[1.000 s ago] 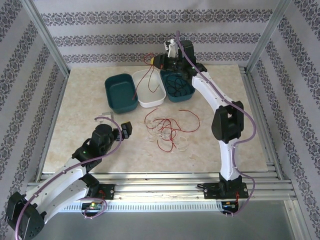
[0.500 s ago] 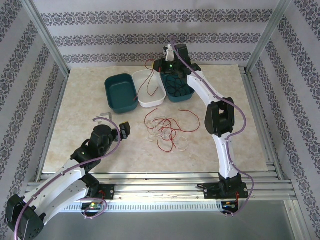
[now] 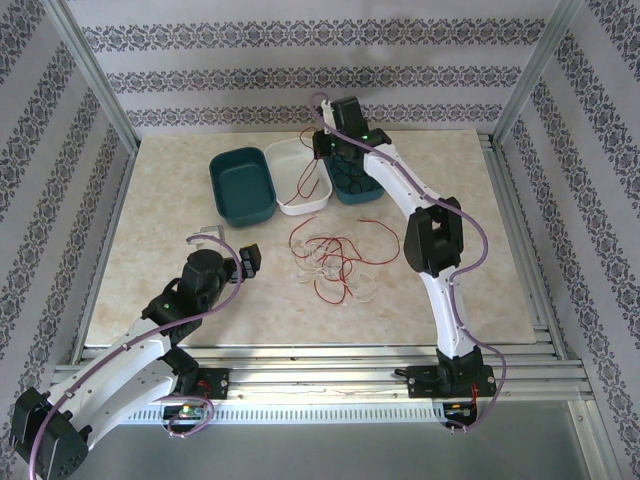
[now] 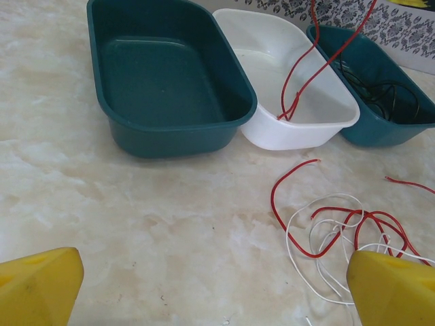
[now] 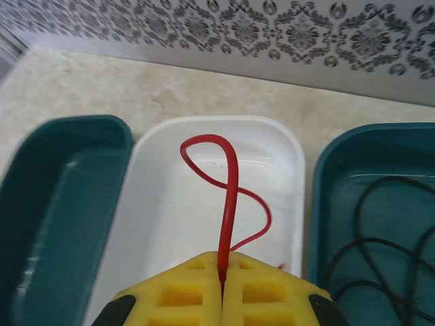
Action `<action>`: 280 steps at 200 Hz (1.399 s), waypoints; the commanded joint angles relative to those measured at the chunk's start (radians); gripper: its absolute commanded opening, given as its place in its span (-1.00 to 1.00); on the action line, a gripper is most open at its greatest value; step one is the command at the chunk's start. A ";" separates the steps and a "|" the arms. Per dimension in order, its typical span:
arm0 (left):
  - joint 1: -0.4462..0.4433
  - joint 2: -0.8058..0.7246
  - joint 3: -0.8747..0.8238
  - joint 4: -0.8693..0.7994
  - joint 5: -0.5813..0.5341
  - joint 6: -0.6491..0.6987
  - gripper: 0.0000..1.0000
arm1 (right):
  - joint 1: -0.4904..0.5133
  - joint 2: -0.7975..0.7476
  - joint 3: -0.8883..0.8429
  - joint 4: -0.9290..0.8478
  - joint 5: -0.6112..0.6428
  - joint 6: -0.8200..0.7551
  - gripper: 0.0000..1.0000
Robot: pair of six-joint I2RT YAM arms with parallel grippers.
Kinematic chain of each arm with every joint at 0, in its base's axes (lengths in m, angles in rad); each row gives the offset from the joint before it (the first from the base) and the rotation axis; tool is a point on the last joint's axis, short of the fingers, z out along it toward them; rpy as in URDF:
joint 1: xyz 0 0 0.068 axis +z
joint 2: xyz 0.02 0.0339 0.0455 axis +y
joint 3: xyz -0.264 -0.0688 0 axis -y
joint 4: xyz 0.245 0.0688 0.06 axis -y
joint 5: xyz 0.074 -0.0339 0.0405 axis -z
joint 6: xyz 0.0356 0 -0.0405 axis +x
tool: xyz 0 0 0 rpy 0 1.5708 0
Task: Untangle the cables
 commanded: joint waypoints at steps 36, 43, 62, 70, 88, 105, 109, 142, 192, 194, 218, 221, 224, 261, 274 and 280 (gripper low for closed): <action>0.010 0.006 0.000 0.012 0.002 0.011 0.99 | 0.068 0.047 0.063 -0.066 0.342 -0.201 -1.00; 0.010 0.006 -0.001 0.015 0.003 0.011 0.99 | 0.071 0.054 0.072 -0.072 0.342 -0.205 -1.00; 0.010 0.016 -0.001 0.022 0.007 0.008 0.99 | 0.084 0.071 0.082 -0.086 0.345 -0.212 -1.00; 0.010 0.018 -0.001 0.024 0.009 0.008 0.99 | 0.091 0.079 0.085 -0.091 0.339 -0.216 -1.00; 0.010 0.020 -0.002 0.028 0.012 0.009 0.99 | 0.109 0.104 0.095 -0.106 0.321 -0.224 -1.00; 0.009 0.022 -0.001 0.028 0.012 0.011 0.99 | 0.125 0.134 0.120 -0.133 0.310 -0.234 -1.00; 0.010 0.021 -0.002 0.028 0.012 0.010 0.99 | 0.128 0.143 0.126 -0.140 0.307 -0.234 -1.00; 0.010 0.022 -0.002 0.029 0.018 0.011 0.99 | 0.135 0.211 0.200 -0.192 0.280 -0.217 -1.00; 0.012 0.028 -0.008 0.043 0.026 0.006 0.99 | 0.132 0.310 0.326 -0.248 0.229 -0.183 -1.00; 0.012 0.029 -0.008 0.044 0.027 0.006 0.99 | 0.132 0.313 0.327 -0.246 0.227 -0.182 -1.00; 0.011 0.039 -0.008 0.055 0.032 0.006 0.99 | 0.128 0.345 0.352 -0.250 0.200 -0.166 -1.00; 0.012 0.040 -0.008 0.058 0.033 0.006 0.99 | 0.129 0.352 0.355 -0.253 0.196 -0.163 -1.00; 0.011 0.042 -0.009 0.058 0.035 0.006 0.99 | 0.128 0.355 0.358 -0.256 0.192 -0.162 -1.00; 0.012 0.070 0.002 0.077 0.039 0.006 0.99 | 0.127 0.358 0.359 -0.272 0.148 -0.150 -0.78; 0.012 0.081 0.009 0.079 0.042 0.008 0.99 | 0.129 0.343 0.359 -0.277 0.142 -0.146 -0.58; 0.012 0.087 0.014 0.078 0.044 0.008 0.99 | 0.128 0.334 0.360 -0.277 0.142 -0.144 -0.50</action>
